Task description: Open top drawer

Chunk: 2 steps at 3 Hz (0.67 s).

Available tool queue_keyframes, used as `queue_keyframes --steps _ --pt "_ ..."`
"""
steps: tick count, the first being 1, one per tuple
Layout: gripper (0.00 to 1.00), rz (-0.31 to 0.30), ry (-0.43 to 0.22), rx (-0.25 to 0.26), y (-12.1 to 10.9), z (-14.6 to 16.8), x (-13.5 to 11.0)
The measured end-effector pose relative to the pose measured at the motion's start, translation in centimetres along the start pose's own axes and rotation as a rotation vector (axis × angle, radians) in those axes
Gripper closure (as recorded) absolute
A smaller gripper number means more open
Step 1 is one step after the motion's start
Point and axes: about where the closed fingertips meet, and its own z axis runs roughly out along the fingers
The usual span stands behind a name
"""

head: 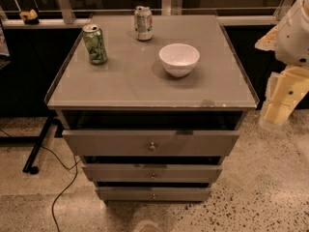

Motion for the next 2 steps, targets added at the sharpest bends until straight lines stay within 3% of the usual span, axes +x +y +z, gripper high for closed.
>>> queue_keyframes --steps 1,2 --pt "0.0 0.0 0.0 0.0 0.0 0.0 0.0" --pt "0.0 0.039 -0.024 -0.002 0.8 0.51 0.36"
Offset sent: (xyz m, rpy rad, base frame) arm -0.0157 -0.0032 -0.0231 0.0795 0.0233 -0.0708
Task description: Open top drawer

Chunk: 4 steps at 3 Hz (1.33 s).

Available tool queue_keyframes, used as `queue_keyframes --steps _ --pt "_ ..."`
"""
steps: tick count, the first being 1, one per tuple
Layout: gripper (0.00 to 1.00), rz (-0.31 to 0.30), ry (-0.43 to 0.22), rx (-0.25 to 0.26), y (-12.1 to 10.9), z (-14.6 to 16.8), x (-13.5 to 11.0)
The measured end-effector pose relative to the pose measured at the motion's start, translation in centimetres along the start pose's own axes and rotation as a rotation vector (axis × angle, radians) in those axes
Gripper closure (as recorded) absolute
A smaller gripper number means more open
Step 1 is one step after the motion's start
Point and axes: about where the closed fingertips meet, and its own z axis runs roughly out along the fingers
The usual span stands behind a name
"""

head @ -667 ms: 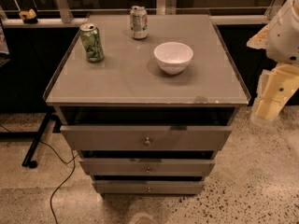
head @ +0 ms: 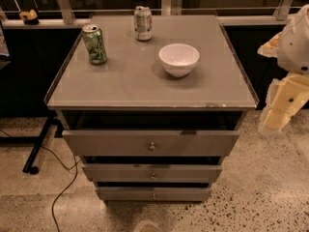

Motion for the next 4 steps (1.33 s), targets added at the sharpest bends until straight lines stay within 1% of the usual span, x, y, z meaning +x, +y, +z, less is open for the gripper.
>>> queue_keyframes --steps 1,2,3,4 --pt "0.0 0.097 -0.067 -0.011 1.8 1.9 0.6" --pt "0.0 0.205 -0.154 -0.002 3.6 4.5 1.1" --pt "0.0 0.283 -0.195 -0.009 5.2 7.5 1.9" --pt "0.0 0.332 -0.225 -0.041 6.7 10.1 2.7"
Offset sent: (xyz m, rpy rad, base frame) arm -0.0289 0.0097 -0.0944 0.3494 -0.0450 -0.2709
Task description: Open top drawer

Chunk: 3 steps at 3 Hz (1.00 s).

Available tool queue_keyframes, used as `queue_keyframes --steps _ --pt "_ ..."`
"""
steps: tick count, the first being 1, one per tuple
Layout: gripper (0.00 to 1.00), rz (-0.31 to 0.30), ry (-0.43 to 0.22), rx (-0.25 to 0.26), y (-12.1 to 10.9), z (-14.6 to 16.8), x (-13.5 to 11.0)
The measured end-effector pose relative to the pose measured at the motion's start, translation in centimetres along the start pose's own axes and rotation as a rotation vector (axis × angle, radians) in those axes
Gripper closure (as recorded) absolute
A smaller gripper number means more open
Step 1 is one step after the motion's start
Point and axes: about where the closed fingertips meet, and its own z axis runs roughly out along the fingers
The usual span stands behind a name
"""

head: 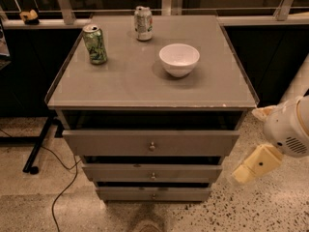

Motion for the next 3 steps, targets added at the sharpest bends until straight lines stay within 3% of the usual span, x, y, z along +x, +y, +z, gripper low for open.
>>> queue_keyframes --steps 1,3 --pt "0.19 0.003 -0.001 -0.002 0.09 0.12 0.09" --pt "0.65 0.003 -0.001 -0.002 0.09 0.13 0.09"
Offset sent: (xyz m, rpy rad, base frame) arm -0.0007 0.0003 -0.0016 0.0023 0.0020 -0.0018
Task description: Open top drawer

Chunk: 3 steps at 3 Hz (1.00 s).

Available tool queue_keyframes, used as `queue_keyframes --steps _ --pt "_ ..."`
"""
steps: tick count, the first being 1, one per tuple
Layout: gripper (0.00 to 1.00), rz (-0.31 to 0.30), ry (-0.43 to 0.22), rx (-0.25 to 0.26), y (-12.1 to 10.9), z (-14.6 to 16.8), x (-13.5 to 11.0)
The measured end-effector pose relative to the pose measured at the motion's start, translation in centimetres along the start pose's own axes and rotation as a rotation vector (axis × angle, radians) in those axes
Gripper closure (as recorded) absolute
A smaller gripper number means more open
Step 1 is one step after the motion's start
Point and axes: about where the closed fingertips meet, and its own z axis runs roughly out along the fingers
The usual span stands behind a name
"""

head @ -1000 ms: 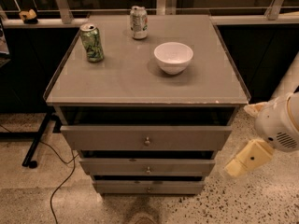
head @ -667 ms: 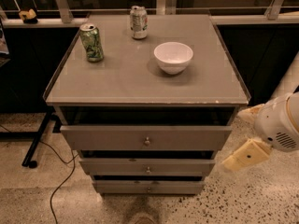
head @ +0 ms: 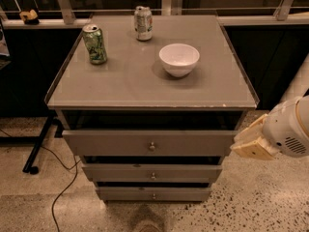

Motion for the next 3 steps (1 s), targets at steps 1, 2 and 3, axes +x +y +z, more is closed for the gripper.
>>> queue_keyframes --steps 1,2,3 --pt "0.89 0.0 0.0 0.0 0.0 0.0 0.0" --pt "1.0 0.044 -0.035 0.022 0.2 1.2 0.3" --pt "1.0 0.116 -0.126 0.056 1.2 3.7 1.0"
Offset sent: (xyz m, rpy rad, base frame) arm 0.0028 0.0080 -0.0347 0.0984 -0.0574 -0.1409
